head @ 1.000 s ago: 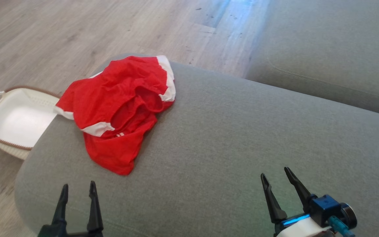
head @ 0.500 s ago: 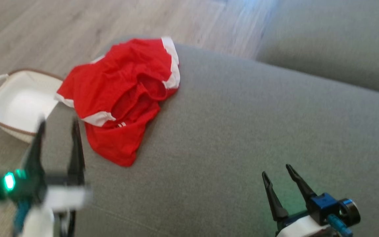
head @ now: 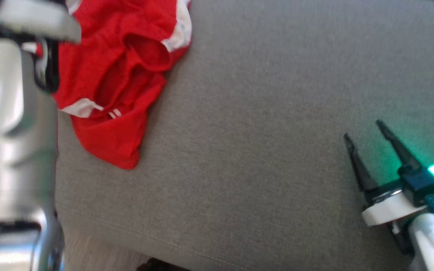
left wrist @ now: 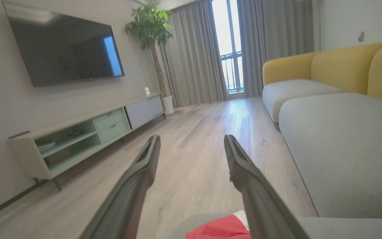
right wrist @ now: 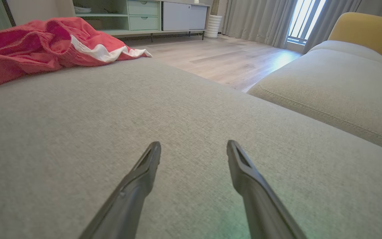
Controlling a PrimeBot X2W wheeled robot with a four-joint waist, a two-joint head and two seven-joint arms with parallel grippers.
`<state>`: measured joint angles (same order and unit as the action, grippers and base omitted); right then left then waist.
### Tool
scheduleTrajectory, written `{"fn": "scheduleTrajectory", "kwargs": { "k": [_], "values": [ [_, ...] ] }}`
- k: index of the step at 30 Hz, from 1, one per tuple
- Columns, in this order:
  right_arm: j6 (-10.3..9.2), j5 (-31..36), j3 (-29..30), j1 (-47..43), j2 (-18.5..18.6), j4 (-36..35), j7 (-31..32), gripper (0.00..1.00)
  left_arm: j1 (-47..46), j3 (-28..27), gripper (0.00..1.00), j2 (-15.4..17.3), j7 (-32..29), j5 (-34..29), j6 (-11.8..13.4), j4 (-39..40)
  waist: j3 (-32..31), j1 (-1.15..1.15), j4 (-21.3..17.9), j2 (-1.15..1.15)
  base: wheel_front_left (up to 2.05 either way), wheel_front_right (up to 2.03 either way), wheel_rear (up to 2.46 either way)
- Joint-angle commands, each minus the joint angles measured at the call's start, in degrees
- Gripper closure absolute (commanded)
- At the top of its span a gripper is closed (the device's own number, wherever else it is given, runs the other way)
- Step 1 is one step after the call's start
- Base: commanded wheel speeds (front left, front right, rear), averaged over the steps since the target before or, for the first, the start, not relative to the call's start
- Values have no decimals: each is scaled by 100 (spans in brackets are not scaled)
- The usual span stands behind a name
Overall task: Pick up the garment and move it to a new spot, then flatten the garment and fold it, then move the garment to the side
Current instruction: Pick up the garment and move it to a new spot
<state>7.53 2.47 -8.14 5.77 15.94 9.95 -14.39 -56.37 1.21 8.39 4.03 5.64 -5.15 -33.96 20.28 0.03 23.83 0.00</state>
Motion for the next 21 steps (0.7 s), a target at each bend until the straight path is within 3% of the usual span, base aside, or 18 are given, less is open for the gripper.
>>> {"fn": "scheduleTrajectory", "kwargs": {
  "k": [1, 8, 16, 18, 21],
  "values": [
    [-4, 22, -82, 150, 158, -234, -61, 0, -325, -216, 0, 257, -234, 46, 41, -252, 482, -3, -150, 0, 0, 0, 0],
    [-4, -40, -38, 257, 366, -441, -61, 0, -1004, -102, 0, 140, -1331, 122, 72, -2189, 883, -3, -351, 0, 0, 0, 0],
    [-4, -50, -42, 310, 374, -569, -61, 0, -1018, -68, 0, 75, -1699, 263, 14, -3465, 1045, -3, -476, 0, 0, 0, 0],
    [-4, -53, -30, 318, 380, -573, -61, 0, -1045, -46, 100, 124, -1594, 274, -17, -3545, 1058, -3, -480, 0, 0, 0, 0],
    [-4, -60, -13, 339, 357, -545, -61, 0, -1144, 9, 100, 174, -1228, 256, -42, -3538, 1028, -3, -472, 0, 0, 0, 0]
  ]
}}
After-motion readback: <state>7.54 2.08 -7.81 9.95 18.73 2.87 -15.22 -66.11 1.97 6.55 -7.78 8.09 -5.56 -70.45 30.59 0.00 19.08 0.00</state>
